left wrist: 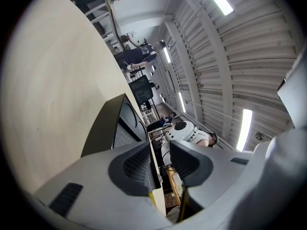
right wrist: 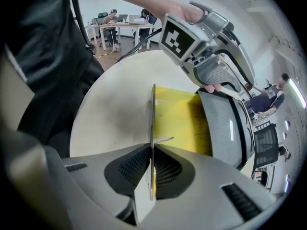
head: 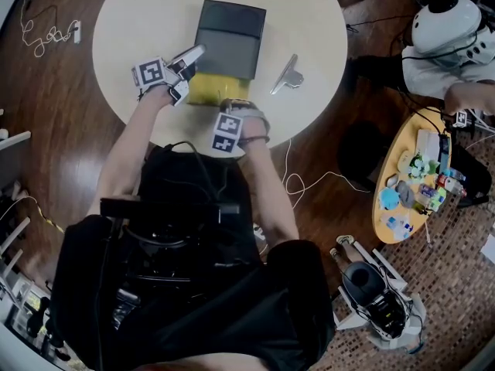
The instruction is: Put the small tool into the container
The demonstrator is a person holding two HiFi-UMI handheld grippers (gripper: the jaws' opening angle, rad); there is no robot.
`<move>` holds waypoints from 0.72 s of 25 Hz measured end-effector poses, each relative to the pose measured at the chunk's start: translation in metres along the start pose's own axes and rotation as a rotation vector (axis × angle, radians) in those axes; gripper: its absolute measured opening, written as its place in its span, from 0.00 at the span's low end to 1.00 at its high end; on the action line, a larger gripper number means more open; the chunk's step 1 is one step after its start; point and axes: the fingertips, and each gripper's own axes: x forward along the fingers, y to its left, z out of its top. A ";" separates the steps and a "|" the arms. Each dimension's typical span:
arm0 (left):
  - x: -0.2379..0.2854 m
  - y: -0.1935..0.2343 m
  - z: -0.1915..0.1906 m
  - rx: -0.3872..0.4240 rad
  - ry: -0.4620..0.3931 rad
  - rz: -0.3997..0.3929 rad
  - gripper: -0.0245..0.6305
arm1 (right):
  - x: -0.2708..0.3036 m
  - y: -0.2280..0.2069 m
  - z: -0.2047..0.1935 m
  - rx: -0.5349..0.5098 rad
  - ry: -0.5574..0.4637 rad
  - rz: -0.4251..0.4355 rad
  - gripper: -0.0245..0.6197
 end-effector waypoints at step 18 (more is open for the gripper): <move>0.001 -0.005 -0.002 -0.027 0.004 -0.031 0.22 | -0.006 0.029 0.004 -0.011 0.013 0.025 0.08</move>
